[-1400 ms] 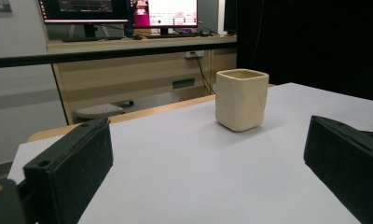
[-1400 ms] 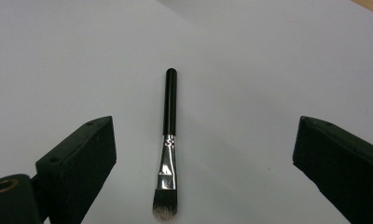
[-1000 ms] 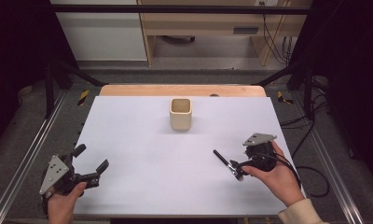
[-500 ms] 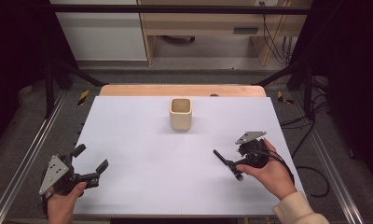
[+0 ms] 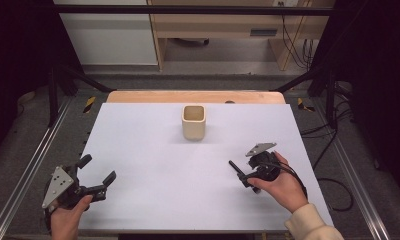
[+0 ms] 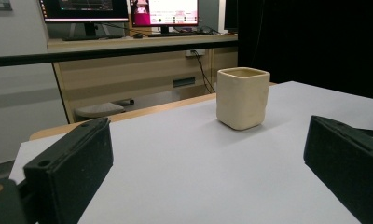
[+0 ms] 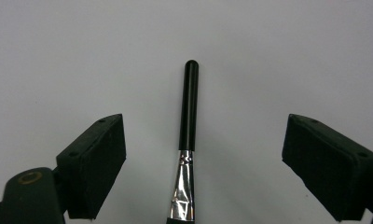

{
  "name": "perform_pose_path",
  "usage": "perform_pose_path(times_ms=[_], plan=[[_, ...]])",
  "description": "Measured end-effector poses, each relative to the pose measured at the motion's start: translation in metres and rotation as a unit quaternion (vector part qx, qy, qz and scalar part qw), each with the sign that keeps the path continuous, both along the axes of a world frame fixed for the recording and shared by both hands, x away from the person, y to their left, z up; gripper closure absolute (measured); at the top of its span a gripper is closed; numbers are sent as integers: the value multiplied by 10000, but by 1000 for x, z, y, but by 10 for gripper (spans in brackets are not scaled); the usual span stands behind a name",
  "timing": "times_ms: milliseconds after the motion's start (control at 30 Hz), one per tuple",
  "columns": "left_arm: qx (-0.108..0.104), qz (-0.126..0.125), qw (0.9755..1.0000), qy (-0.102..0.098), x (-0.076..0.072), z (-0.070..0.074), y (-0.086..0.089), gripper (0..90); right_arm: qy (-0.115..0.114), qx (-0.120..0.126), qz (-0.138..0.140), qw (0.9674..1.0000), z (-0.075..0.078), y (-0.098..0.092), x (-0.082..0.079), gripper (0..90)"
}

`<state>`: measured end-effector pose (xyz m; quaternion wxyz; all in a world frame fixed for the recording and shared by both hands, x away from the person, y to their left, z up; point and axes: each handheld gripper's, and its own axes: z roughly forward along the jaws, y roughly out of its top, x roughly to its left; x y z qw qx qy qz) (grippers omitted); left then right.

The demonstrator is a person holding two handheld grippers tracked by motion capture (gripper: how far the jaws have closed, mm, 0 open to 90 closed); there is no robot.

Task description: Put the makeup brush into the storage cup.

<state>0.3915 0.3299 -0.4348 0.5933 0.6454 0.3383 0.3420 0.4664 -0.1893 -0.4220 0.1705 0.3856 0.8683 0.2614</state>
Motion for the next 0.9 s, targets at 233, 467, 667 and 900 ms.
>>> perform_pose_path(times_ms=[233,467,667,900], plan=[[10,-4,10000,6,0,0,0,9,58,22,24,10000,-11,4,0,264],[23,7,10000,16,0,0,0,9,284,-29,-27,9996,-24,6,2,390],[23,0,10000,29,1,-1,0,10,361,17,-57,9993,-31,4,2,482],[35,-5,10000,31,0,-1,-1,10,348,131,-133,9992,-35,3,1,555]])
